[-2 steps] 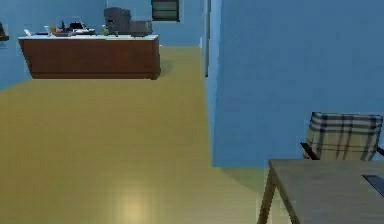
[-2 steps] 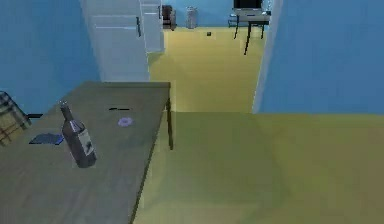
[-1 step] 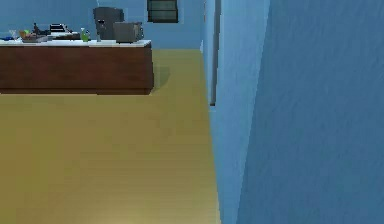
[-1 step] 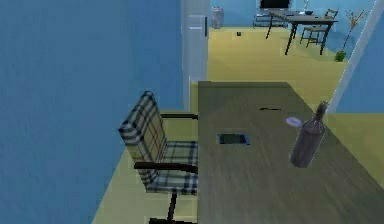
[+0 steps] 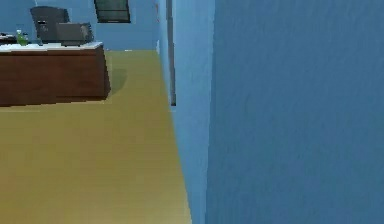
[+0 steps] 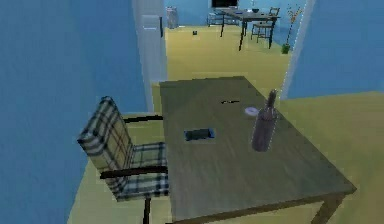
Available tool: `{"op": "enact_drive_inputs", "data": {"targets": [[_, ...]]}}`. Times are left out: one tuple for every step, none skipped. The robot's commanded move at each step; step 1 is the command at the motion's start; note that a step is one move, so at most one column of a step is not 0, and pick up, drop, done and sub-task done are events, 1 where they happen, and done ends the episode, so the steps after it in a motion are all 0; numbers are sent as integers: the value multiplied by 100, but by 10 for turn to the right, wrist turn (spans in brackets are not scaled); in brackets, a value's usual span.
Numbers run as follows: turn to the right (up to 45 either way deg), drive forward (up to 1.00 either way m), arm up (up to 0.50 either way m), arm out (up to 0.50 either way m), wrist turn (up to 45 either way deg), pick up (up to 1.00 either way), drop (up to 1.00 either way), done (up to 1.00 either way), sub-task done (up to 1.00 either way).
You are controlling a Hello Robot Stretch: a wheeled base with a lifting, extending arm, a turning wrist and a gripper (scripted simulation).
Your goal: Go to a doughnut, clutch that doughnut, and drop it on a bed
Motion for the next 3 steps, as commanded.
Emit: {"op": "enact_drive_inputs", "data": {"targets": [[0, 10, 0, 0, 0, 0, 0, 0, 0], [300, 0, 0, 0, 0, 0, 0, 0, 0], [30, 0, 0, 0, 0, 0, 0, 0, 0]]}}
